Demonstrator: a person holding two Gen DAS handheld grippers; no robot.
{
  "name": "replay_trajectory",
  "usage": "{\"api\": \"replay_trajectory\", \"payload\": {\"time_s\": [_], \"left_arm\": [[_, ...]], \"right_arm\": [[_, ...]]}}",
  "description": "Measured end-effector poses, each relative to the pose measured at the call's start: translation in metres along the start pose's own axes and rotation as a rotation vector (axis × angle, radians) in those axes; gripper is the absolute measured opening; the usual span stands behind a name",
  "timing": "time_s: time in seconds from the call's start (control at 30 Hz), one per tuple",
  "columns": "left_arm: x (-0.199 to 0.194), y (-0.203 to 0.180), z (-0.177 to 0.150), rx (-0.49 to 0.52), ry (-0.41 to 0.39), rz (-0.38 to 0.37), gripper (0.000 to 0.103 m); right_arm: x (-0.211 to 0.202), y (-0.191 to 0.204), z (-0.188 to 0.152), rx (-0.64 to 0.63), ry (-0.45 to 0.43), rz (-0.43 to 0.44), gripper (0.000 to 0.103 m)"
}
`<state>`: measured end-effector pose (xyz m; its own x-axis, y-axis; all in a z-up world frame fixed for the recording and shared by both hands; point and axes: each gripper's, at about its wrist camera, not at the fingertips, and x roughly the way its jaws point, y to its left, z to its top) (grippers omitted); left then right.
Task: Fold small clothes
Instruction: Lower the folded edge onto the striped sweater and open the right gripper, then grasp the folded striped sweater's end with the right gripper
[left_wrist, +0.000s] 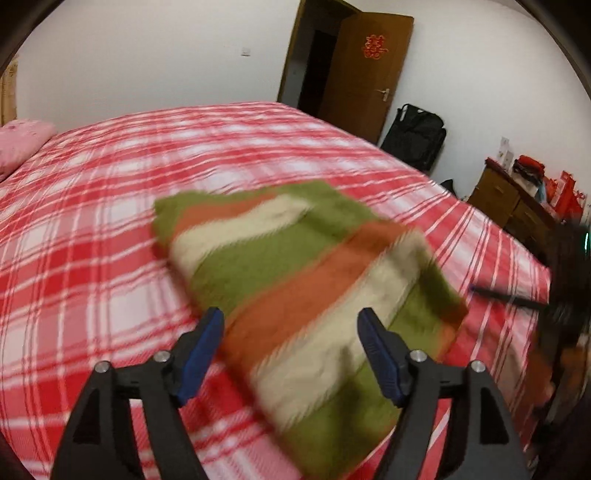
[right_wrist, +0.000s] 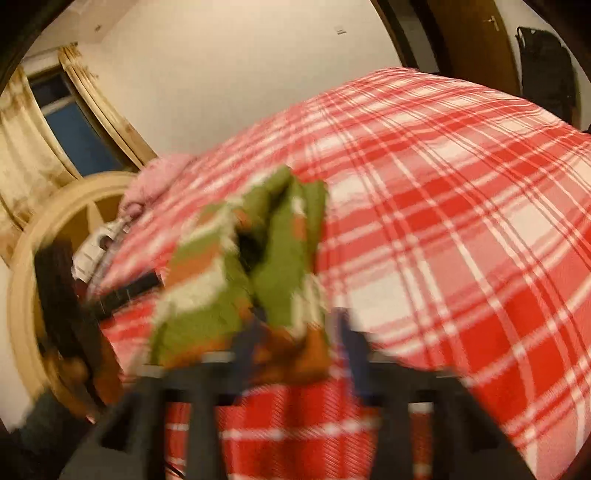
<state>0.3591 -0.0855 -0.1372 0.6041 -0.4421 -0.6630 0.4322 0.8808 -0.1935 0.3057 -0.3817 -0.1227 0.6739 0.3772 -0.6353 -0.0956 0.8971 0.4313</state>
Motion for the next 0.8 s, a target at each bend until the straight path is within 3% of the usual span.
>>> {"api": "replay_trajectory", "payload": {"time_s": [0.1,0.2,0.23,0.27,0.3,0.37,0.5,0.63,0.77,0.8], "left_arm": [[-0.002,0.000,-0.013,-0.009,0.000,0.001,0.087],[0.004,-0.005,-0.020,-0.014,0.023,-0.026,0.087],[0.008,-0.007,-0.022,-0.012,0.028,-0.023,0.087],[0.010,-0.008,-0.024,-0.011,0.030,-0.024,0.087],[0.013,-0.009,-0.027,-0.009,0.035,-0.028,0.087],[0.014,-0.012,-0.029,0.013,0.037,-0.025,0.087],[0.009,-0.010,-0.032,0.016,-0.002,-0.044,0.097],[0.015,-0.006,-0.034,0.001,0.027,-0.067,0.097],[0.030,-0.006,-0.034,-0.003,0.105,-0.080,0.097],[0.031,-0.004,-0.034,-0.011,0.110,-0.081,0.098]], "right_arm": [[0.011,0.022,0.026,-0.016,-0.025,0.068,0.065],[0.037,0.045,0.047,-0.065,0.001,0.047,0.065],[0.047,0.050,0.054,-0.070,0.020,0.043,0.058],[0.060,0.051,0.059,-0.065,0.055,0.041,0.045],[0.074,0.049,0.061,-0.056,0.111,0.026,0.014],[0.088,0.040,0.063,-0.018,0.146,-0.014,0.013],[0.063,0.038,0.051,-0.074,0.089,-0.047,0.011],[0.049,0.014,0.034,-0.029,0.071,-0.111,0.011],[0.065,-0.011,0.036,0.056,0.073,-0.048,0.015],[0.065,-0.013,0.038,0.070,0.069,-0.030,0.023]]}}
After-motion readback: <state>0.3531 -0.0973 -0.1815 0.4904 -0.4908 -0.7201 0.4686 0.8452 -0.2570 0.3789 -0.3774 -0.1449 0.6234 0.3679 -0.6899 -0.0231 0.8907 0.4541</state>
